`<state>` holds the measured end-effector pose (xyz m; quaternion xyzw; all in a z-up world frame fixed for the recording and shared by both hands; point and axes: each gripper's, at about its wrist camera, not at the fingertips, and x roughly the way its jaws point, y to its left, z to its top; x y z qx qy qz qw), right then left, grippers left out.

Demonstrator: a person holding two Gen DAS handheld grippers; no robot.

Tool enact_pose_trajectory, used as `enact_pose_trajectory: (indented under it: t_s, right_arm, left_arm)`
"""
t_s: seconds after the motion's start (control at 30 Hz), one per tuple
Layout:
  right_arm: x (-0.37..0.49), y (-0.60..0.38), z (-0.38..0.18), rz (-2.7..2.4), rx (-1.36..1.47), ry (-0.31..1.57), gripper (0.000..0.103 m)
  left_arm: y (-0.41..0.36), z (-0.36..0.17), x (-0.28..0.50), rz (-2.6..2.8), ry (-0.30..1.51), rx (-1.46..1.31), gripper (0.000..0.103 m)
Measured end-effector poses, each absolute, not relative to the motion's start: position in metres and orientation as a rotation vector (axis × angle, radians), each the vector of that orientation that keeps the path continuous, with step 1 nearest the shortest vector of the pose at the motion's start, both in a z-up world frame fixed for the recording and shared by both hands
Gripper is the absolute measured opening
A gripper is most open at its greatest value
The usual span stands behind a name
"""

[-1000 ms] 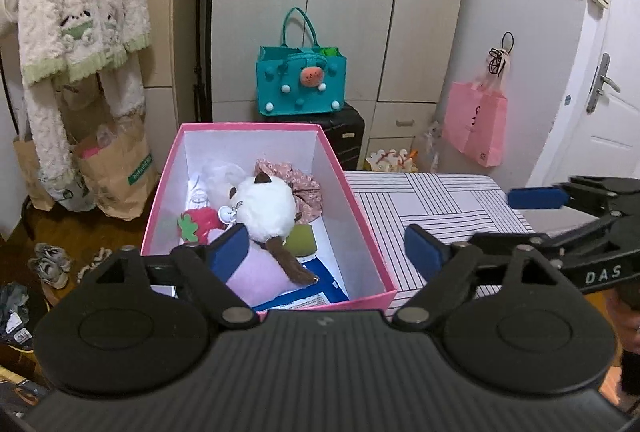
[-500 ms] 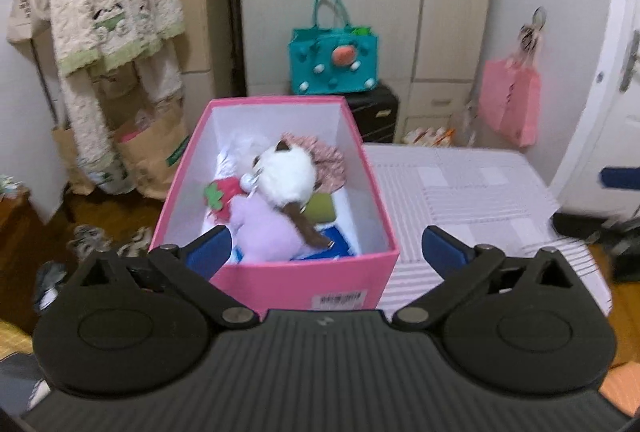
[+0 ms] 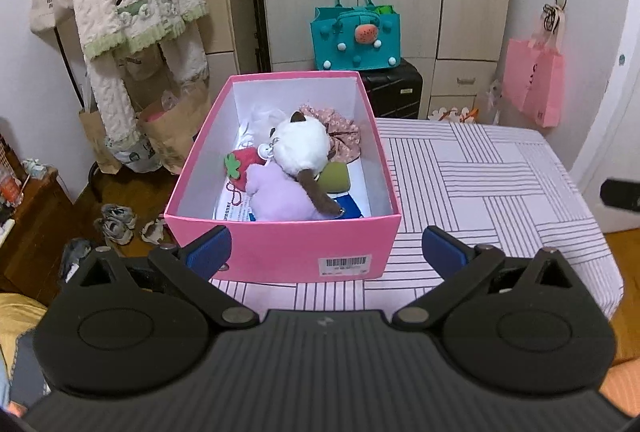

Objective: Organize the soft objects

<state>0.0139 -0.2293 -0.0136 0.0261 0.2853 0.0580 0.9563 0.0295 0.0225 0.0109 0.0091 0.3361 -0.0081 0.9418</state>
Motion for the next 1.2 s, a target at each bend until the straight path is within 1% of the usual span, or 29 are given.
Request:
enact_pose_trajectory:
  t_s: [0.23,0.93,1.2]
  right_arm:
    - [-0.001,-0.217,-0.011,0.078,-0.037,0.556,0.101]
    - [-0.011,-0.213,-0.014,0.038,-0.042,0.523,0.101]
    - [-0.01,-0.214,-0.02,0.023,-0.042,0.53,0.101]
  left_arm:
    - [0.021,0.01,0.025,-0.033,0.652,0.011,0.103]
    - [0.016,0.005,0.016,-0.026,0.535,0.019,0.103]
    - [0.019,0.002,0.016,-0.025,0.53,0.016,0.103]
